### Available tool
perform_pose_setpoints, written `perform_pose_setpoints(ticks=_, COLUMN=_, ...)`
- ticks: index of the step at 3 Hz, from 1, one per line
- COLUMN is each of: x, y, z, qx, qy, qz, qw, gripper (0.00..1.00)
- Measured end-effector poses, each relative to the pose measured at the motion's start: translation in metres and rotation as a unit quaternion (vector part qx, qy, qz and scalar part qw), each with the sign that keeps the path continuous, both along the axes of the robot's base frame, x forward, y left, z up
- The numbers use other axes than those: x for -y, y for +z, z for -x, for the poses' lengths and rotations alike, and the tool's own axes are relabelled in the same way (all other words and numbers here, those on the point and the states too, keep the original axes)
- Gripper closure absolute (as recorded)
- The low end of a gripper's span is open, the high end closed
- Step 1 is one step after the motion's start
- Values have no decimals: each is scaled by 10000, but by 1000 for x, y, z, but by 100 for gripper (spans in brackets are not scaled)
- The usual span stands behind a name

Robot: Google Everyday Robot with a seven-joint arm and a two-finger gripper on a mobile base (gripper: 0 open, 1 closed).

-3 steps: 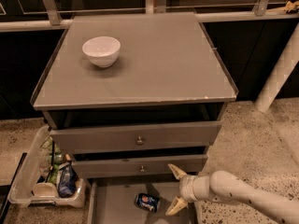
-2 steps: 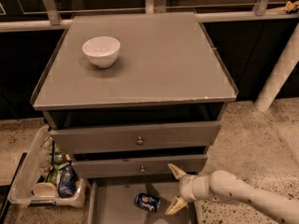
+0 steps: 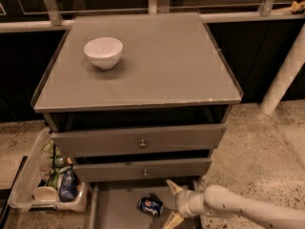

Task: Pick pepsi can from bottom drawer and place on counter

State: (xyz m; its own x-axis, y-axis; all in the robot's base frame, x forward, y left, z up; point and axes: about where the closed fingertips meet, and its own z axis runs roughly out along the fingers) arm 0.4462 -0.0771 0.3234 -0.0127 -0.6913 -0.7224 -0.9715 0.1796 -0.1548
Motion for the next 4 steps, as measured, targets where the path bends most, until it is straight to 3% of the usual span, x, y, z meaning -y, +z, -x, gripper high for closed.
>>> perform_pose_setpoints(ticks=1, x=-12, y=-44, z=7, qx=-125, qy=-51, qz=-156, qw=9998, gripper=0)
perform_pose_setpoints(ticks=2, x=-20, y=-79, z=0, qx=-39, qy=-50, qz=-287, qw=9996, gripper=0)
perform_pose_setpoints(ticks=4, x=-25, y=-139, z=-15, qx=-24, qy=-215, qz=-251, qw=9995, gripper=0)
